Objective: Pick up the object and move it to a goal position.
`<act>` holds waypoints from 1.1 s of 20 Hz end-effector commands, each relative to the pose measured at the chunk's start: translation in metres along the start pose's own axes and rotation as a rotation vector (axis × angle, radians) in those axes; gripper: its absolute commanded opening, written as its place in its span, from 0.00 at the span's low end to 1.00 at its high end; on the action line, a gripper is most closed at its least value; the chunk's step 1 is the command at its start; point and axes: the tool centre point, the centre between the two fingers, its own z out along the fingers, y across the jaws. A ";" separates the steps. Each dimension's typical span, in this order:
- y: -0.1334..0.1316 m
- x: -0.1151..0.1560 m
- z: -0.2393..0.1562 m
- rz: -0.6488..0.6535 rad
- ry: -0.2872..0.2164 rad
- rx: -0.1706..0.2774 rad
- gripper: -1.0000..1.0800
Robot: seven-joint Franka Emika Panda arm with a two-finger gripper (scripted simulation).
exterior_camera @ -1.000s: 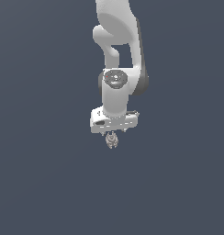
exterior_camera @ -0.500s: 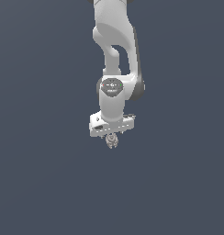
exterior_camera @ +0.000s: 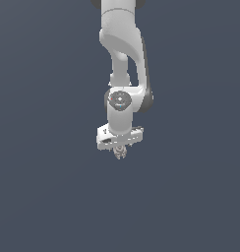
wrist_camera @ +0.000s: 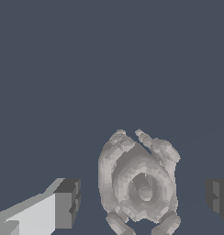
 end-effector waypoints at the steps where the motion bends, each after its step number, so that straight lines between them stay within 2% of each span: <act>1: 0.000 -0.001 0.013 -0.001 0.000 0.000 0.96; 7: 0.000 0.000 0.024 -0.002 0.000 0.000 0.96; 8: 0.000 0.000 0.024 -0.002 0.000 0.000 0.00; 22: 0.002 -0.002 0.019 -0.001 0.000 0.000 0.00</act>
